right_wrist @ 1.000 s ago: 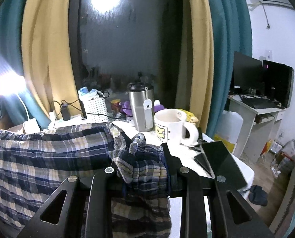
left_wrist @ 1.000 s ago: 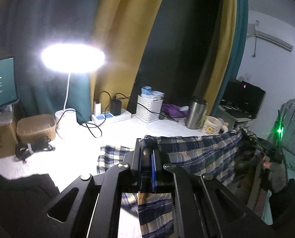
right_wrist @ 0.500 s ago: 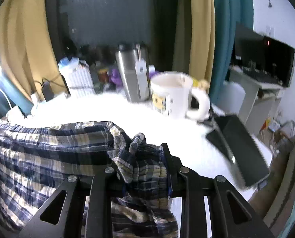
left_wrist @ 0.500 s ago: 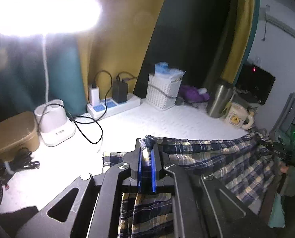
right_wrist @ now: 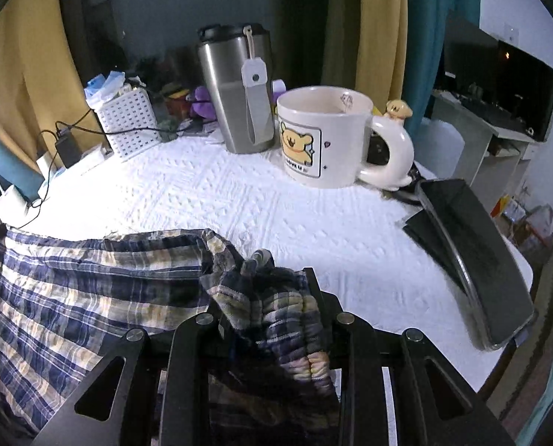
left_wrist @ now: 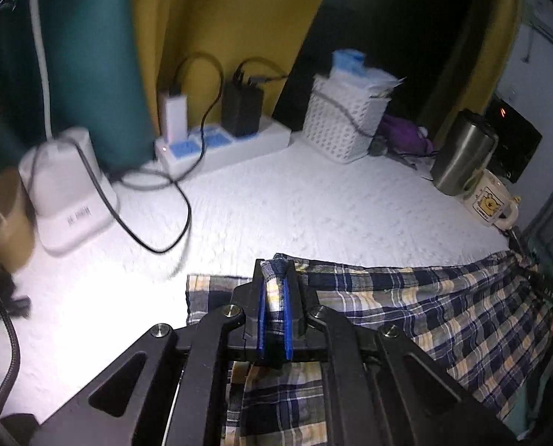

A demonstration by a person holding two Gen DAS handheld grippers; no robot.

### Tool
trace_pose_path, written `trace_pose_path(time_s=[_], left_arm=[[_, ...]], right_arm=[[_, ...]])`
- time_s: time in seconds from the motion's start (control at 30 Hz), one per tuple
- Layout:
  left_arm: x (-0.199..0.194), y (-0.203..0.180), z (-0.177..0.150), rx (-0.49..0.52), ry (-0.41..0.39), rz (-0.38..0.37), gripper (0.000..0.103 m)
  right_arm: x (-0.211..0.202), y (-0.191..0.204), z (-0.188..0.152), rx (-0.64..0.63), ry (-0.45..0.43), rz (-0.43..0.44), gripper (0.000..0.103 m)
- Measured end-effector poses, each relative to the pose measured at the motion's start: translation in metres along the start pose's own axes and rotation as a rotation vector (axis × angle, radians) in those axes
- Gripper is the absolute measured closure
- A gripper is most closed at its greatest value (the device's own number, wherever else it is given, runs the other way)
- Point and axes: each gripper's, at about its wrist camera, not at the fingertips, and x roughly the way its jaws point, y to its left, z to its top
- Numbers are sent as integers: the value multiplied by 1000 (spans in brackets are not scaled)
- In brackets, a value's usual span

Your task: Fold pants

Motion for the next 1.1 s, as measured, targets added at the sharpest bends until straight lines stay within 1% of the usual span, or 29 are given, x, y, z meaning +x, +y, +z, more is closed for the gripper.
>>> trace_pose_path(time_s=[0.07,0.17,0.2,0.23,0.27,0.3,0.33,0.37,0.4,0.43,0.57,0.67,0.73,0.87,0.97,1.1], left_arm=[[5,3,-1,-10,8,-3,97],[8,5,0,-25,33,-4,94],[5,5,2,-36,28,-9,91],[2,6,4,-43,18,-4,83],[-2,7,5,-49,4,7,77],[-8,8,8,-55,-15,21,61],[-16,10,10,-63,-34,28,50],[-23,12,11,-68,-50,30,49],[-34,12,13,-67,-70,36,49],[-41,12,13,-63,-81,43,49],[-74,13,6,-65,-118,69,49],[-96,12,-8,-77,-133,87,49],[-108,11,-24,-91,-142,83,48],[-120,9,-58,-122,-118,82,48],[-124,7,-78,-131,-97,84,48],[-128,4,-107,-147,-67,78,48]], right_arm=[[4,1,-1,-6,18,-4,73],[2,1,0,-15,18,-3,72],[2,1,1,-22,20,-3,72],[1,2,3,-29,20,-7,72],[0,2,4,-34,13,-15,69],[-1,2,6,-36,9,-19,61],[-2,2,7,-37,3,-23,54],[-5,1,8,-34,-11,-22,36],[-8,0,9,-29,-20,-15,25],[-12,-1,10,-22,-34,-6,23],[-28,-4,9,-16,-63,-2,23],[-43,-10,1,-7,-75,-7,23],[-52,-14,-7,2,-76,-6,23],[-68,-26,-32,11,-65,1,23],[-76,-36,-50,29,-46,8,23],[-86,-44,-72,46,-41,17,23]])
